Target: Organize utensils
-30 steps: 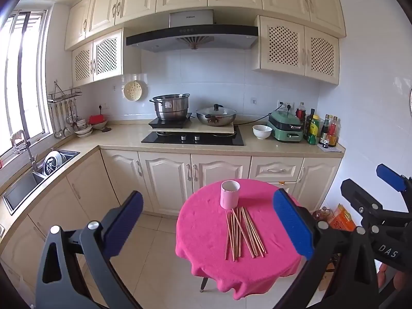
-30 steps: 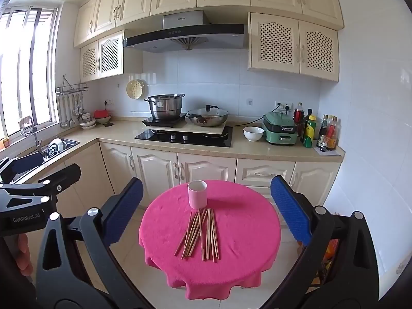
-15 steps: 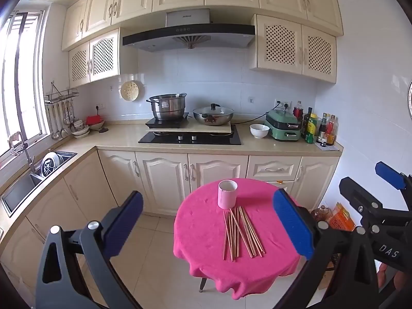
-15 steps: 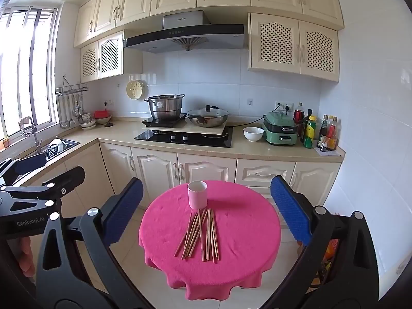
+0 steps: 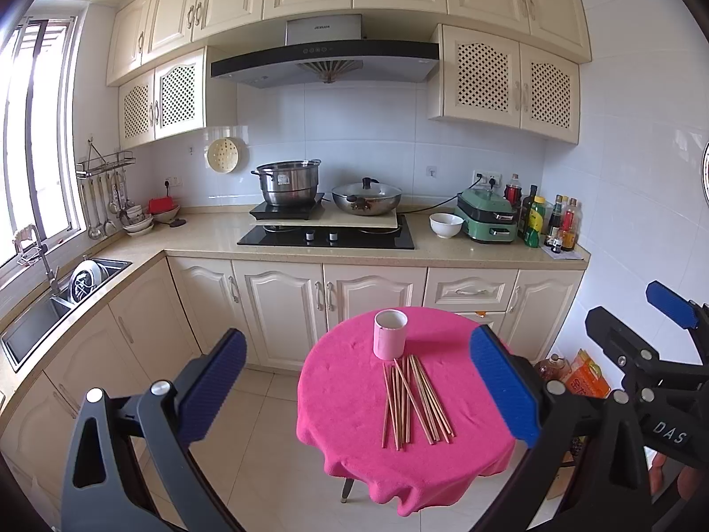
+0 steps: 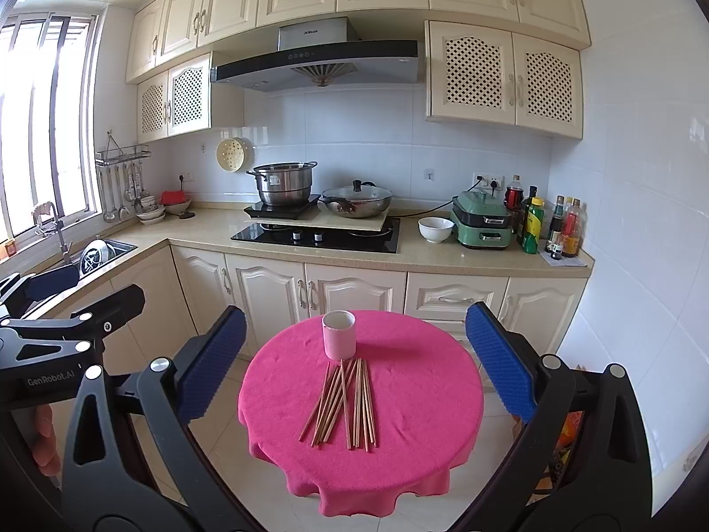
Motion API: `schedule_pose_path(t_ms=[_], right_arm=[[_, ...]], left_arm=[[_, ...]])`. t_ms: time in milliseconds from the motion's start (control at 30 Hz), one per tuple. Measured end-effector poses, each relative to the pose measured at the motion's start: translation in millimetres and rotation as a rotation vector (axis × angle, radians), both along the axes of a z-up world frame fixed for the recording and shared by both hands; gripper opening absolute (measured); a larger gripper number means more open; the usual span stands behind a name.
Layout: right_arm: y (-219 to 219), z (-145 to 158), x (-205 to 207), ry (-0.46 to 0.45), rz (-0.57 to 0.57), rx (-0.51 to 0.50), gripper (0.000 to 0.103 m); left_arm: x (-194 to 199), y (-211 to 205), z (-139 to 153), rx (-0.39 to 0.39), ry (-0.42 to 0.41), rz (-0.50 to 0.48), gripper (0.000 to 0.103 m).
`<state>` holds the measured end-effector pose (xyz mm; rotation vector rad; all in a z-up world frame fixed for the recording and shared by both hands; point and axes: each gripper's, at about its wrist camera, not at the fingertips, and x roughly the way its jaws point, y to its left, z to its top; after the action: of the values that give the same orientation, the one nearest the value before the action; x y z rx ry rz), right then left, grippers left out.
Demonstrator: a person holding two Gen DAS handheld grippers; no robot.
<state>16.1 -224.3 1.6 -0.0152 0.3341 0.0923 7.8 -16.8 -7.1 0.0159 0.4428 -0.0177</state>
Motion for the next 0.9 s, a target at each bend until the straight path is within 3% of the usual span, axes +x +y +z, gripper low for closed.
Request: schedule_pose_path(t_ms=[900], right_arm=[[-0.9,-4.5,-0.6,0.003,0.002,0.005,0.097]], left_arm=[[-1.6,6.9,-0.2,-0.009,0.001,0.0,0.099]])
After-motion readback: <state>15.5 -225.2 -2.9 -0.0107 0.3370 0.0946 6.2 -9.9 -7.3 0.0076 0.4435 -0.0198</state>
